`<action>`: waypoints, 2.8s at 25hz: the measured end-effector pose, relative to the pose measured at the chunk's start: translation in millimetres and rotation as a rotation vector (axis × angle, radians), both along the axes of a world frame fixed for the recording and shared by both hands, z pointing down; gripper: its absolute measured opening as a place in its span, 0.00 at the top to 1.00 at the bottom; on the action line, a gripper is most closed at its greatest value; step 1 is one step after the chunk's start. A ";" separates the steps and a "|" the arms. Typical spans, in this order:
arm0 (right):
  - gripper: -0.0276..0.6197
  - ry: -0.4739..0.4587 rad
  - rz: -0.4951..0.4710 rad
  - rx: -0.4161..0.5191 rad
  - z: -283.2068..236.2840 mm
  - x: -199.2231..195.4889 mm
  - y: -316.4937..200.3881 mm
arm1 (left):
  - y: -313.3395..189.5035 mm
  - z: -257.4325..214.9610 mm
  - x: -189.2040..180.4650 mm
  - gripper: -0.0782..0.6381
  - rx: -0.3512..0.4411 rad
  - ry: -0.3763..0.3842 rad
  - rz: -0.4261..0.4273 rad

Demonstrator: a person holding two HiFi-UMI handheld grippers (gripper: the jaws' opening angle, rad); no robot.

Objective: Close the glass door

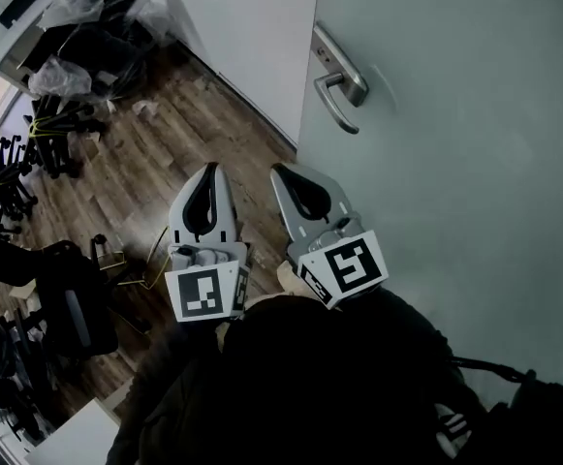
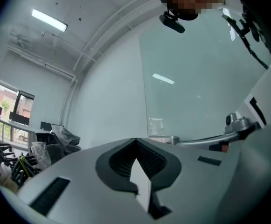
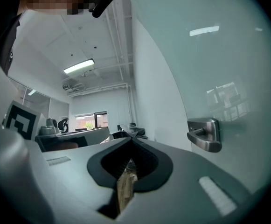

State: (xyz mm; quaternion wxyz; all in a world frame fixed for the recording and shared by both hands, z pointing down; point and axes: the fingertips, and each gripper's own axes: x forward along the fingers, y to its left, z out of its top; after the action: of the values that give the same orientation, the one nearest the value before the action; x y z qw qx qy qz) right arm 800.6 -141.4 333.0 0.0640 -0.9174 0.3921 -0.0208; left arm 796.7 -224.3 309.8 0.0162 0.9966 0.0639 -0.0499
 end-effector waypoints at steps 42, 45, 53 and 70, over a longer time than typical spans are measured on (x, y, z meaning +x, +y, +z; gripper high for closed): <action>0.86 -0.070 0.197 -0.204 46.8 153.2 80.7 | 77.5 -3.0 162.9 0.90 0.002 -0.018 0.230; 0.86 -0.078 0.202 -0.201 50.3 150.1 75.2 | 61.9 2.7 156.6 0.90 0.003 -0.028 0.200; 0.86 -0.094 0.171 -0.205 51.9 136.5 54.9 | 27.0 2.9 129.2 0.90 -0.020 -0.022 0.166; 0.86 -0.050 -0.042 -0.266 38.5 38.7 -43.8 | -76.9 8.9 -2.9 0.90 -0.059 -0.088 0.013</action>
State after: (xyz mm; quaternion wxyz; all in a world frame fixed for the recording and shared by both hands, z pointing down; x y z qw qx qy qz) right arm 839.4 -185.2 371.5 -0.0489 -0.9086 0.4034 -0.0969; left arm 793.8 -301.2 318.7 0.0485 0.9965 0.0681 -0.0078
